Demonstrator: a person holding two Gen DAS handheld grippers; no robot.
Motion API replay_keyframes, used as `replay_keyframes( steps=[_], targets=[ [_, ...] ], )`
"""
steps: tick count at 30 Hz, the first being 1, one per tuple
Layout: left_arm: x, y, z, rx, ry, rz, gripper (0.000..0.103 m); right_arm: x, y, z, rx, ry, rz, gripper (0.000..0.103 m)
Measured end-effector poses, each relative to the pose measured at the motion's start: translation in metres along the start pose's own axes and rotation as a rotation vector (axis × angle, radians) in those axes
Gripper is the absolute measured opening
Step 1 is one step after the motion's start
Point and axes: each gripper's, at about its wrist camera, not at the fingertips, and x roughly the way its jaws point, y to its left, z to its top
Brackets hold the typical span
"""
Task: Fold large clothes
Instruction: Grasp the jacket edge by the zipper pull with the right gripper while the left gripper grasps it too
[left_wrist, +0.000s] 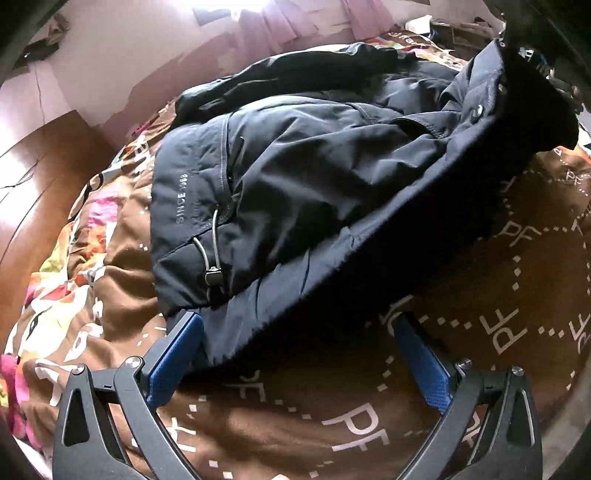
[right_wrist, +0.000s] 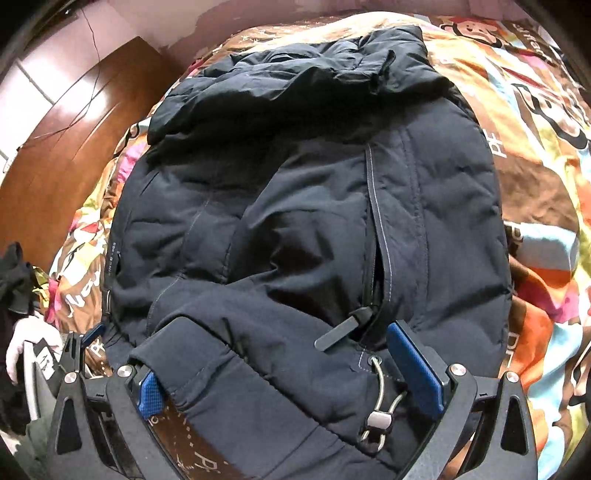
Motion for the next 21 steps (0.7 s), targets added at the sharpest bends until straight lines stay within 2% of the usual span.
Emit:
replay_keyframes(
  steps=[4,6,11,12,14,15,17,18,20,21],
  targets=[
    [0.011,0.0,0.0,0.034,0.015,0.035,0.101,0.002,-0.003,-0.008,0.025,-0.002,0.018,0.103],
    [0.021,-0.005,-0.001,0.065,0.031,0.08,0.101,0.003,-0.005,-0.012,0.042,-0.005,0.029,0.103],
    [0.027,-0.011,-0.003,0.094,0.018,0.165,0.099,0.005,-0.005,-0.025,0.015,-0.013,-0.001,0.103],
    [0.026,-0.01,-0.003,0.093,0.012,0.178,0.096,0.005,-0.004,-0.029,0.004,-0.012,-0.008,0.103],
    [0.025,-0.007,-0.003,0.084,0.007,0.207,0.073,0.006,-0.005,-0.036,-0.02,-0.011,-0.022,0.103],
    [0.023,-0.005,-0.003,0.078,0.005,0.212,0.07,0.007,-0.004,-0.041,-0.04,-0.008,-0.033,0.103],
    [0.021,0.003,0.0,0.062,-0.005,0.228,0.055,0.009,-0.002,-0.049,-0.078,-0.007,-0.056,0.103],
    [0.019,0.006,0.002,0.055,-0.008,0.225,0.053,0.009,0.0,-0.054,-0.107,-0.009,-0.07,0.103],
    [0.012,0.014,0.008,0.027,-0.024,0.21,0.038,0.011,0.009,-0.067,-0.203,-0.018,-0.117,0.103],
    [0.01,0.016,0.011,0.015,-0.022,0.201,0.033,0.013,0.015,-0.075,-0.272,-0.027,-0.157,0.103]
  ],
)
